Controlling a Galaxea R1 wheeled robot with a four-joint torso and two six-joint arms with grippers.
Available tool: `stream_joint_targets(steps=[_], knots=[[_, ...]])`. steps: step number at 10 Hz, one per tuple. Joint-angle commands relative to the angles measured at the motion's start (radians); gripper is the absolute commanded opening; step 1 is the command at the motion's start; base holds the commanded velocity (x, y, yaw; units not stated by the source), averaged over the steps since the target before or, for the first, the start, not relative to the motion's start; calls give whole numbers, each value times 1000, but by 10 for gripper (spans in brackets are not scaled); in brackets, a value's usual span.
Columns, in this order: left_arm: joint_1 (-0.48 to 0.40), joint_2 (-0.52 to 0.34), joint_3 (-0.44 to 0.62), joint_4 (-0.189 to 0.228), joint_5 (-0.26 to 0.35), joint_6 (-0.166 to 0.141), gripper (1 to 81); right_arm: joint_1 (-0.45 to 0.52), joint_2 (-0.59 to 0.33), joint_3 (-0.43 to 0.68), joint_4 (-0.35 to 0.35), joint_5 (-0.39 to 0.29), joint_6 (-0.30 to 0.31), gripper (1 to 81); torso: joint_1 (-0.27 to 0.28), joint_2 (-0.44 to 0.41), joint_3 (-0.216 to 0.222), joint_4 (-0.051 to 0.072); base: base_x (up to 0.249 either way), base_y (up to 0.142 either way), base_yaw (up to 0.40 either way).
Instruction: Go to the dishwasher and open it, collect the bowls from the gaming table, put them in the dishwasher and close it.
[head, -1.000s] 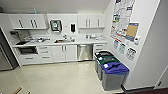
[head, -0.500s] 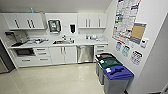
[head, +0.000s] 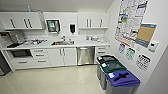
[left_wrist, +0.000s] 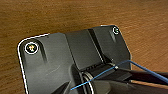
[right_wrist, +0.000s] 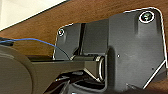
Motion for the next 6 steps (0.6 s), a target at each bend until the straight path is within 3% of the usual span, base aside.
stream_joint_targets(steps=[1,6], knots=[[-48,-14,16,11,47,0,811,42,-21,22,-1,-45,-2,811,0,0,0,0,275,0,0],[-48,-14,16,10,49,0,811,42,-21,22,-1,-45,-5,811,1,1,0,0,223,0,0]])
